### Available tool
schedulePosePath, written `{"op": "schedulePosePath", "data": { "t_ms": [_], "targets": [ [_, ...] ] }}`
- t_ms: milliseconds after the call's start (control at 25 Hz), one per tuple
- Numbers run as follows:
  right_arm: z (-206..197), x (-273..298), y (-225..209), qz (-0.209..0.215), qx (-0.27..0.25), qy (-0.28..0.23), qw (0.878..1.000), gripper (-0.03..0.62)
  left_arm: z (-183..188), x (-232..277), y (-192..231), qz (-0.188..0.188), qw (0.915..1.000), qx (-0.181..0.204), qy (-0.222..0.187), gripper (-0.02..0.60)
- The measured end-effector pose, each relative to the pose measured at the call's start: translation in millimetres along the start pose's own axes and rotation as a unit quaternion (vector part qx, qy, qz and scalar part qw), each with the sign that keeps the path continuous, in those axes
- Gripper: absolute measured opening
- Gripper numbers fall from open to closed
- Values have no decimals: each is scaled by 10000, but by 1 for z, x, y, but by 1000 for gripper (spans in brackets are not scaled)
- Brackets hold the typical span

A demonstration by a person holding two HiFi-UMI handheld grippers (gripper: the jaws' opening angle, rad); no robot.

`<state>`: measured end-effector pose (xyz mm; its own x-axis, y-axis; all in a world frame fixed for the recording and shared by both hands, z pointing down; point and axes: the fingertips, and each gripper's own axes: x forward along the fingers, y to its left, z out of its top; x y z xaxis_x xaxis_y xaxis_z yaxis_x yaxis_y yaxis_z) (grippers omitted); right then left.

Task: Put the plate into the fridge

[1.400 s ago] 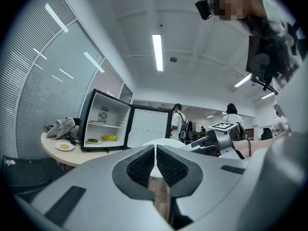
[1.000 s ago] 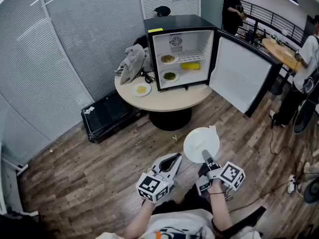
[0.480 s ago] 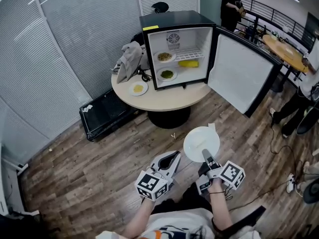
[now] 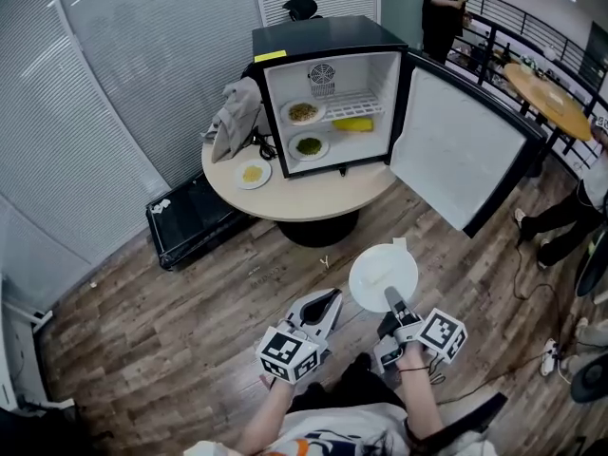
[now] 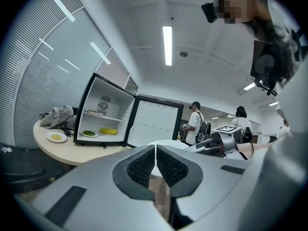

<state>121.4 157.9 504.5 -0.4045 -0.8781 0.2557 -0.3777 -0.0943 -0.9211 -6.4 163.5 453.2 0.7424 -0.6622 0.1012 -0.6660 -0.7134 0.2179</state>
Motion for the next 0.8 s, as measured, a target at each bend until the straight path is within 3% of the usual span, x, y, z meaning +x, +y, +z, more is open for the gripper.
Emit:
{"op": "schedulePosePath", "data": {
  "t_ms": [560, 800],
  "targets": [
    [71, 55, -8, 203, -85, 425, 9989, 31, 13, 84, 18, 353, 9993, -28, -92, 11],
    [84, 69, -13, 288, -81, 616, 9977, 32, 10, 104, 19, 433, 9990, -53, -40, 11]
  ]
}}
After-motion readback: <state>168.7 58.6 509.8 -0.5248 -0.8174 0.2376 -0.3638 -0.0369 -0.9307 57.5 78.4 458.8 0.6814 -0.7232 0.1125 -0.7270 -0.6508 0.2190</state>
